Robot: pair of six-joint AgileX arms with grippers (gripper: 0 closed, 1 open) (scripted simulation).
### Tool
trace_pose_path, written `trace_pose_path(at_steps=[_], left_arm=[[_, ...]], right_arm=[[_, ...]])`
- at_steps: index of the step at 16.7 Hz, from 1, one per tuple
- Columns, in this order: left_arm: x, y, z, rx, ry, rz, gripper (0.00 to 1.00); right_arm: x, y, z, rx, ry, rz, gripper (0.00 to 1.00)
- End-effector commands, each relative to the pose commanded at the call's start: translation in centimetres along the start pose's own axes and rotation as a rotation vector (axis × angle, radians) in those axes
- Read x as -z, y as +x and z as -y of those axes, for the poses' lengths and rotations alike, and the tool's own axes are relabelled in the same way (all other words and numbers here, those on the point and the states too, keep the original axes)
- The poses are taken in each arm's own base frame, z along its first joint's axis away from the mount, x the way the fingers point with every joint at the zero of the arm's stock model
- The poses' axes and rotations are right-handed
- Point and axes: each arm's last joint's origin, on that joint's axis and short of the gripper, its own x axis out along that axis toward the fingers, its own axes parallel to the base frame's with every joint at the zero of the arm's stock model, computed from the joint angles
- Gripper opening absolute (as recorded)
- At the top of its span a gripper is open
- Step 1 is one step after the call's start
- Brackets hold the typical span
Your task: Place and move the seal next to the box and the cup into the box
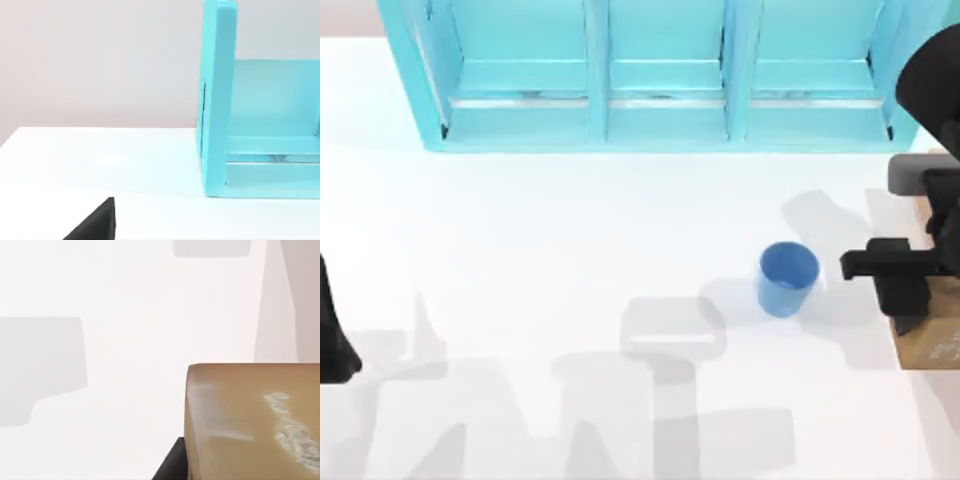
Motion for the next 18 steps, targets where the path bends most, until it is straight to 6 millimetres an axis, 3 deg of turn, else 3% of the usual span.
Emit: trace_pose_path(at_steps=[4, 13, 18], left_arm=[[0.0, 0.0, 0.0, 0.0, 0.0, 0.0, 1.0], [0.0, 0.0, 0.0, 0.0, 0.0, 0.0, 1.0], [0.0, 0.0, 0.0, 0.0, 0.0, 0.0, 1.0]], right_arm=[[-0.1, 0.4, -0.2, 0.001, -0.003, -0.002, 0.0], [0.0, 6.1, 0.0, -0.001, 0.001, 0.003, 0.0], [0.1, 6.5, 0.0, 0.0, 0.0, 0.0, 0.0]])
